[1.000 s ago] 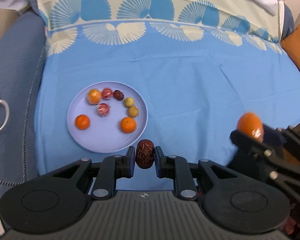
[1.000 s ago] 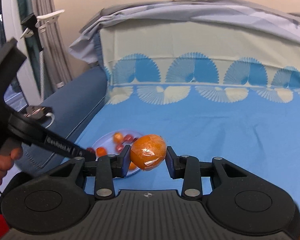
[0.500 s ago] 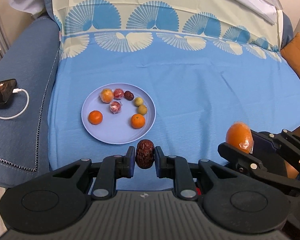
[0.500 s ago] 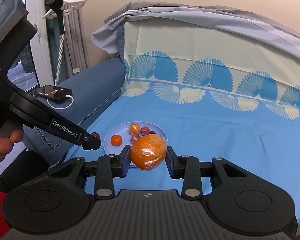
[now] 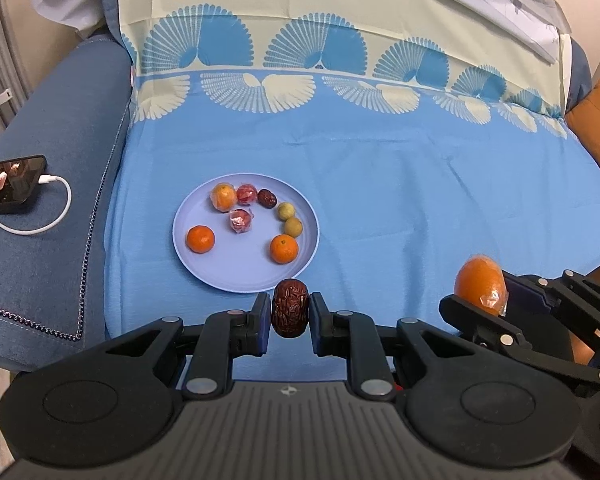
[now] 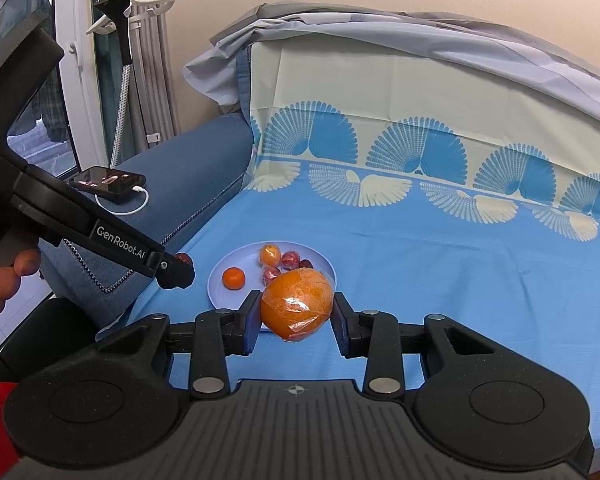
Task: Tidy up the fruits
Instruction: 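Carry the date to the plate with the left tool while the right tool carries the mandarin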
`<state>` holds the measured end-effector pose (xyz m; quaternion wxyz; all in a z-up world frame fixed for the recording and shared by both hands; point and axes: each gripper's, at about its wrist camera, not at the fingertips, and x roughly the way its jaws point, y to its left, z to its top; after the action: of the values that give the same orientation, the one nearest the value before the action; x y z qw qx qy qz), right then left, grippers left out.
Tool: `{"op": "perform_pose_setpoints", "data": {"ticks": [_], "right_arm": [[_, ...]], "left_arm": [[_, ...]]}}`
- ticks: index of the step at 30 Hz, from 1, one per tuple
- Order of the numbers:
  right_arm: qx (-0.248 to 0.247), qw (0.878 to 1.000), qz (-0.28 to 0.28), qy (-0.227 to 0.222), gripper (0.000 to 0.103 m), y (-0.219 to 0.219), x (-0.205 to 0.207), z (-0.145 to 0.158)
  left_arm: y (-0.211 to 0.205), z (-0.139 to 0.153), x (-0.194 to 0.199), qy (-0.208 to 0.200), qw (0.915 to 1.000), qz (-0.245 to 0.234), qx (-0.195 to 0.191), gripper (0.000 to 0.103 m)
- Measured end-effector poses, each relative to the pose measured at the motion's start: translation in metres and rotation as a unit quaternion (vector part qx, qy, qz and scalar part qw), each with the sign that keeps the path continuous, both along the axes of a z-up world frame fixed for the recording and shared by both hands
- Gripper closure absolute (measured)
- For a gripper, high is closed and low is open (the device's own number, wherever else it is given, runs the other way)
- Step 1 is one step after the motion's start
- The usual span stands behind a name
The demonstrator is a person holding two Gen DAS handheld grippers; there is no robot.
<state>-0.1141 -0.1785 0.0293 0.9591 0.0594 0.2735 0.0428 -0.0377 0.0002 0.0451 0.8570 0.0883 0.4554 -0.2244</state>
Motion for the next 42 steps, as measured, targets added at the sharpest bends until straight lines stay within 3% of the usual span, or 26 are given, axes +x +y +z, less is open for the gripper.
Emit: {"op": "perform_pose_setpoints", "data": {"ticks": [20,42], "right_arm": [[0.004,1.0,0.003,0.024,0.065,0.001,0.011,-0.011],[0.003,0.998,0.012,0.064,0.065,0.005,0.072,-0.027]], "left_arm": [[0.006,-0.01,0.015,0.012,0.9998,0.015,0.005,0.081],[0.017,-0.024,0.078,0.027,0.9982,0.052,0.011,0.081]]}}
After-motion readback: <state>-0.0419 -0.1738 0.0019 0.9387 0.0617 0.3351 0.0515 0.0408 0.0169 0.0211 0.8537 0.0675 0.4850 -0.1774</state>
